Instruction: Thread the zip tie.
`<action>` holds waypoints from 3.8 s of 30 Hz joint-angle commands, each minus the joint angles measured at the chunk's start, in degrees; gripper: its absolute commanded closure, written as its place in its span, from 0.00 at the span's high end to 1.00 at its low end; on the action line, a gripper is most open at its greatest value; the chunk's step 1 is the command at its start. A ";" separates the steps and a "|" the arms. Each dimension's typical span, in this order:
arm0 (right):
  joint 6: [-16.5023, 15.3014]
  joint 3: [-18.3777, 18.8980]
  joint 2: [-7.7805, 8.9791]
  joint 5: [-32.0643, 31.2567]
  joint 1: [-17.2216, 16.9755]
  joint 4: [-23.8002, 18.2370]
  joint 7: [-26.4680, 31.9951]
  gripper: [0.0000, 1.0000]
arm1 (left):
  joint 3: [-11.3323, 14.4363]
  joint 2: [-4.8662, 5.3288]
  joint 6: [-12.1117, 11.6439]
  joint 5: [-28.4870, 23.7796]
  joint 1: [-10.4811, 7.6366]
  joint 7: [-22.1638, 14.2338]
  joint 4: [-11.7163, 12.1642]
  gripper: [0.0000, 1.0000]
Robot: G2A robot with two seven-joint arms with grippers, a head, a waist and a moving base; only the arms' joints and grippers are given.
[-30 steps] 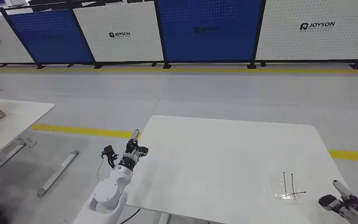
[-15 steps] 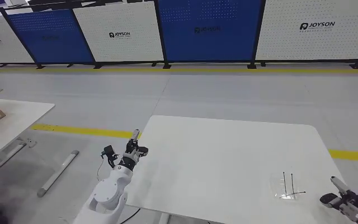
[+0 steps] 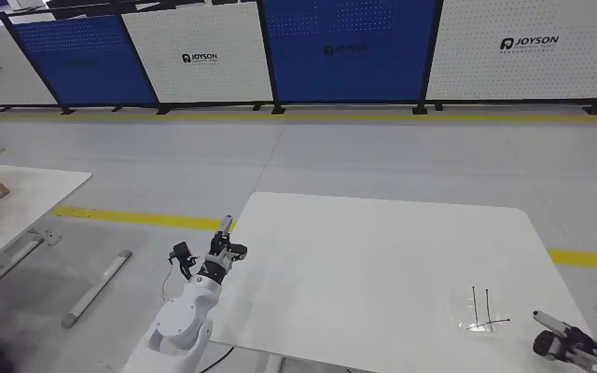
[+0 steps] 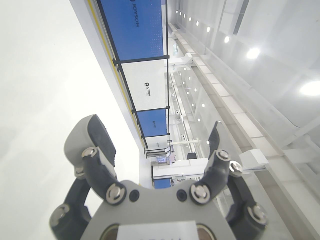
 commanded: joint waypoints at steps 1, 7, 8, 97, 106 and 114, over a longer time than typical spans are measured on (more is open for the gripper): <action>-0.05 0.01 -0.01 0.04 -0.03 -0.03 -0.05 1.00 | 0.00 0.00 0.00 0.00 0.00 0.00 0.00 1.00; -0.05 0.01 -0.01 0.04 -0.03 -0.03 -0.05 1.00 | 0.00 0.00 0.00 0.00 0.00 0.00 0.00 1.00; -0.05 0.01 -0.01 0.04 -0.03 -0.03 -0.05 1.00 | 0.00 0.00 0.00 0.00 0.00 0.00 0.00 1.00; -6.39 -15.71 3.80 -7.22 9.56 9.55 -6.44 0.20 | 0.00 0.00 0.00 0.00 0.00 0.00 0.00 1.00; -6.43 -16.18 4.22 -6.41 9.58 9.51 -6.62 0.00 | 0.00 0.00 0.00 0.00 0.00 0.00 0.00 1.00; -7.75 -14.70 4.75 -3.22 8.32 7.92 -5.84 0.00 | 0.00 0.00 0.00 0.00 0.00 0.00 0.00 1.00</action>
